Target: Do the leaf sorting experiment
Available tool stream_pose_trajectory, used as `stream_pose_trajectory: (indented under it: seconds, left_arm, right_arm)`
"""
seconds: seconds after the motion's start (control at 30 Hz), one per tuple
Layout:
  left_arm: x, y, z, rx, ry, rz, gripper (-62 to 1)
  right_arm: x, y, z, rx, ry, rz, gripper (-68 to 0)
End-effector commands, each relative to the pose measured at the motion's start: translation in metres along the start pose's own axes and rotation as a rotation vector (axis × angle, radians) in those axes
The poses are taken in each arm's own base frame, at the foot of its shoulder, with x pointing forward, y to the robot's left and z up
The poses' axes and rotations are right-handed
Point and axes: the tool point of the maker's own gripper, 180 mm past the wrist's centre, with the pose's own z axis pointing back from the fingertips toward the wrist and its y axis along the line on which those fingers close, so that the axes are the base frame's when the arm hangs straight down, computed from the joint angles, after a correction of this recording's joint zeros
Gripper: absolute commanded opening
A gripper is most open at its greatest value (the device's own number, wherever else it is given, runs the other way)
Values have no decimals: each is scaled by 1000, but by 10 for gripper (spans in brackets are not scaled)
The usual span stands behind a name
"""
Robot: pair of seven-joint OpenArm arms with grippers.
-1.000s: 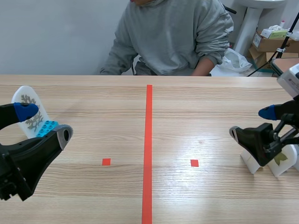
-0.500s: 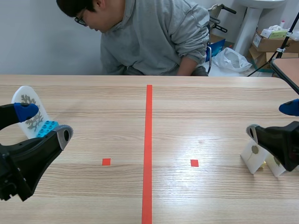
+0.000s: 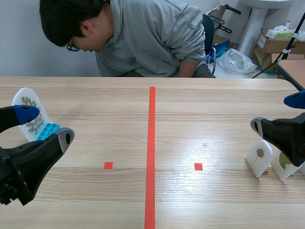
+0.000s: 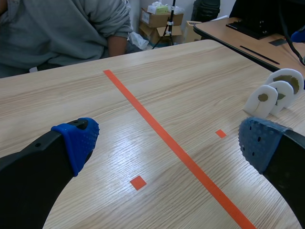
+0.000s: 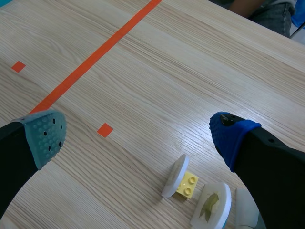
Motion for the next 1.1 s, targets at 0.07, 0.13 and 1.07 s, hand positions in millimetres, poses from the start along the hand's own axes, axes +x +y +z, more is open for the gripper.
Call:
stream_pose_trajectory:
  seconds: [0.07, 0.13, 1.07]
  left_arm:
    - [7, -3, -2, -10, -32, 9, 14]
    - [7, -3, -2, -10, -32, 9, 14]
    - [6, -3, -2, -10, -29, 9, 14]
  right_arm:
    - [10, -5, 2, -3, -28, 21, -54]
    - [13, -5, 2, -3, -39, 20, -54]
    - [30, -3, 4, 8, -135, -7, -54]
